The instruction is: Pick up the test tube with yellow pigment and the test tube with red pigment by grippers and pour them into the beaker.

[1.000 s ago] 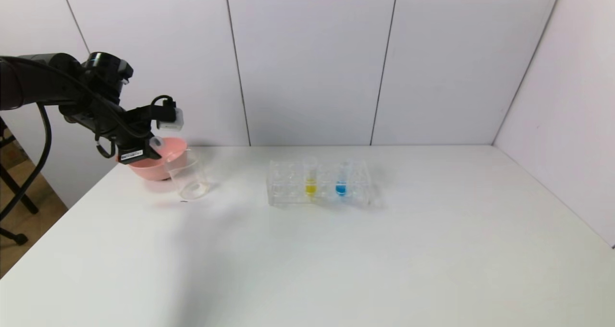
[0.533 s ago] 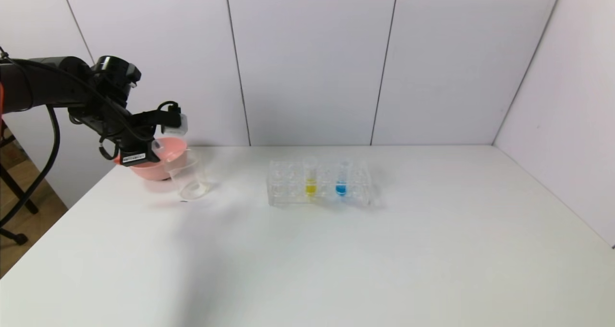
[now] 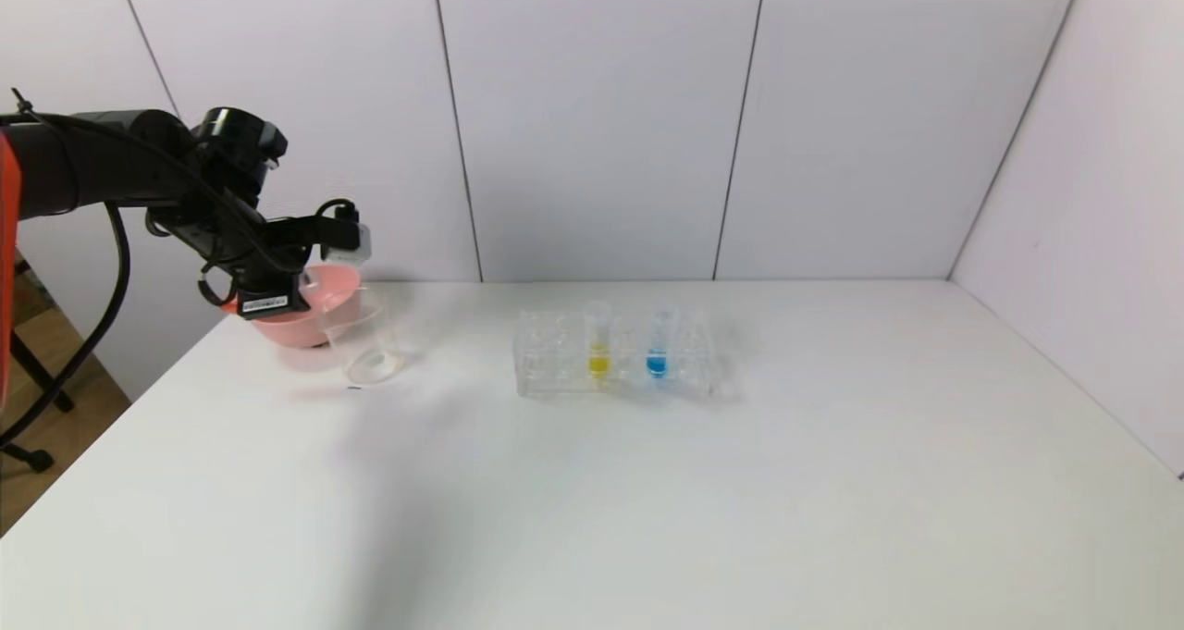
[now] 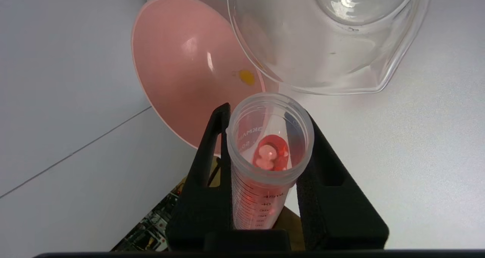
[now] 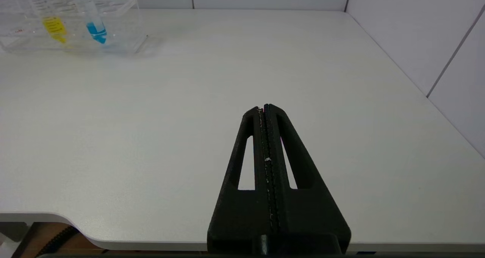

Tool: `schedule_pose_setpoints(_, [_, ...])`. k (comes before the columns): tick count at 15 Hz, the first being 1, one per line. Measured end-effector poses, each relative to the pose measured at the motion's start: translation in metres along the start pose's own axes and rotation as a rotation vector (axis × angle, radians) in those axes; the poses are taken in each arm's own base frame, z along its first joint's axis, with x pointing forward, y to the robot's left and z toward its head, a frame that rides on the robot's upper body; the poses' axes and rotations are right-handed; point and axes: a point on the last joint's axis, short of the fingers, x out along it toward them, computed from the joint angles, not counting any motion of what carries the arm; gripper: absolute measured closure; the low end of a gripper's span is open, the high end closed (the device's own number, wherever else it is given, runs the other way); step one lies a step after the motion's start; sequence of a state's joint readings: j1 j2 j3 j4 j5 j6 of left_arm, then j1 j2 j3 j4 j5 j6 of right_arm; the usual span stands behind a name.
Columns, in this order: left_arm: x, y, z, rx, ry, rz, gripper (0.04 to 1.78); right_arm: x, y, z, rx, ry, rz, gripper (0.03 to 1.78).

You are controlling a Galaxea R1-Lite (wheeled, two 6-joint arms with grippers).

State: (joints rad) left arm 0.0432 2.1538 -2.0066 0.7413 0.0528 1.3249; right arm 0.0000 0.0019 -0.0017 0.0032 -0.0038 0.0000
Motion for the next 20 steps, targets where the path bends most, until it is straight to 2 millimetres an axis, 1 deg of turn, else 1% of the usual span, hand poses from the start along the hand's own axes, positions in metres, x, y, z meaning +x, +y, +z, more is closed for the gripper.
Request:
schedule_pose_setpoints(8, [-0.002, 0.001, 0.004, 0.040, 0.051, 0.024, 1.33, 0.000, 0.000, 0.000, 0.000, 0.000, 0.000, 1.70])
schedule_pose_setpoints(20, [-0.005, 0.001, 0.010, 0.081, 0.083, 0.050, 1.33, 0.000, 0.000, 0.000, 0.000, 0.000, 0.000, 1.70])
